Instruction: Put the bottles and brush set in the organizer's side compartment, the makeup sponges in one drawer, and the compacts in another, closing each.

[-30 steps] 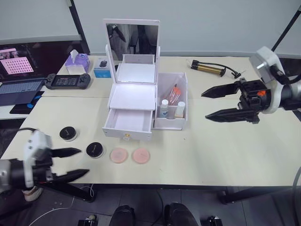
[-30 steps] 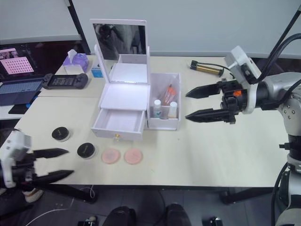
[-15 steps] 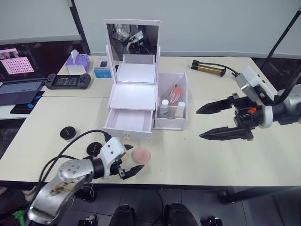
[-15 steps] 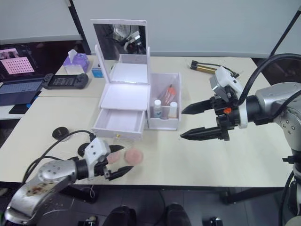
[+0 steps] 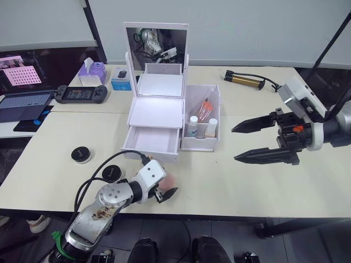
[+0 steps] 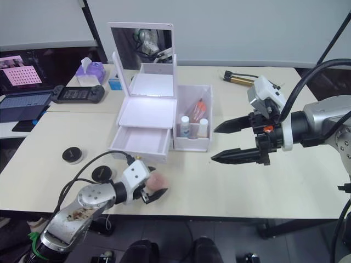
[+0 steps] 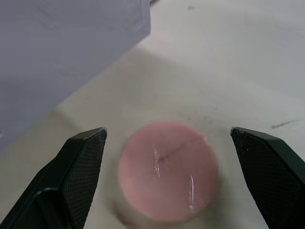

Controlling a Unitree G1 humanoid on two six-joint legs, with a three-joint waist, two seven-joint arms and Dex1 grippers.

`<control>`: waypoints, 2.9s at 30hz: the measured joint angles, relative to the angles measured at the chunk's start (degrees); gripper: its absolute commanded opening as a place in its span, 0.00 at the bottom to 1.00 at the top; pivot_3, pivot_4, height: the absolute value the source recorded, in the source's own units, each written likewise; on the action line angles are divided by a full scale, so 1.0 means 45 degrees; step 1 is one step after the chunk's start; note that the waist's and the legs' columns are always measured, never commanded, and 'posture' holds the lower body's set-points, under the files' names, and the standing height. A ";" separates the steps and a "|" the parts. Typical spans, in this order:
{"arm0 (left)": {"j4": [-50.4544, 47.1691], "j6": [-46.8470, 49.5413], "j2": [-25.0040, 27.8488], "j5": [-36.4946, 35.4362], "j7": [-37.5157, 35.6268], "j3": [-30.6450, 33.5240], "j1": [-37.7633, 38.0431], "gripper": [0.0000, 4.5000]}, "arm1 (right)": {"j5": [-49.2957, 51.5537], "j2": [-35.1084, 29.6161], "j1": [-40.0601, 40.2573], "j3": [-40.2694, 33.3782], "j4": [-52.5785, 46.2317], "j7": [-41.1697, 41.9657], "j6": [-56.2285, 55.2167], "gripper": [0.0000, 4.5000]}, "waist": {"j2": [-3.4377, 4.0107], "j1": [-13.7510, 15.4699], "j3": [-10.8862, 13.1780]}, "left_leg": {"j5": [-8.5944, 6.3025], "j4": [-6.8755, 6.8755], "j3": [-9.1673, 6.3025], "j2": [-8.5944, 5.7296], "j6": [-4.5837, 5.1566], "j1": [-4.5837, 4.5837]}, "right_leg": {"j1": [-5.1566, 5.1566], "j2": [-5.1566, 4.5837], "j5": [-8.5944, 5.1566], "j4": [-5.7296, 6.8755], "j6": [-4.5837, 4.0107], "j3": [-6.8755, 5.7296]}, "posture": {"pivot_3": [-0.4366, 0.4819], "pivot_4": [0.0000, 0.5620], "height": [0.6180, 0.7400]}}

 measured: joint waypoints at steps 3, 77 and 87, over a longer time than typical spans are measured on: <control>-0.0040 0.0506 -0.0009 0.0056 0.0004 -0.0206 0.0000 0.95 | -0.0013 -0.0018 -0.0007 0.0003 0.0129 0.0040 -0.0037 1.00 | -0.0001 -0.0001 0.0001 | 0.0000 0.0000 -0.0004 0.0001 0.0000 0.0000 | -0.0002 0.0001 0.0000 0.0002 0.0000 -0.0002 | 0.48 0.27 0.58; 0.5574 -0.0668 0.3689 -0.4904 -0.6138 0.4473 -0.5677 0.99 | -0.0731 0.0763 -0.0561 -0.0061 0.0578 0.0129 -0.1137 1.00 | -0.0012 -0.0042 0.0016 | 0.0020 0.0008 -0.0010 -0.0004 -0.0007 -0.0028 | -0.0016 0.0001 -0.0005 0.0019 0.0004 -0.0046 | 0.48 0.27 0.58; 0.5932 -0.0893 0.5431 -0.5126 -0.6277 0.9118 -0.1525 0.99 | -0.1229 0.0838 0.0349 0.0036 0.1180 0.0286 -0.2092 1.00 | -0.0011 -0.0278 0.0016 | 0.0020 0.0001 0.0001 0.0021 -0.0007 -0.0011 | -0.0020 0.0002 -0.0009 0.0025 -0.0002 -0.0059 | 0.48 0.27 0.58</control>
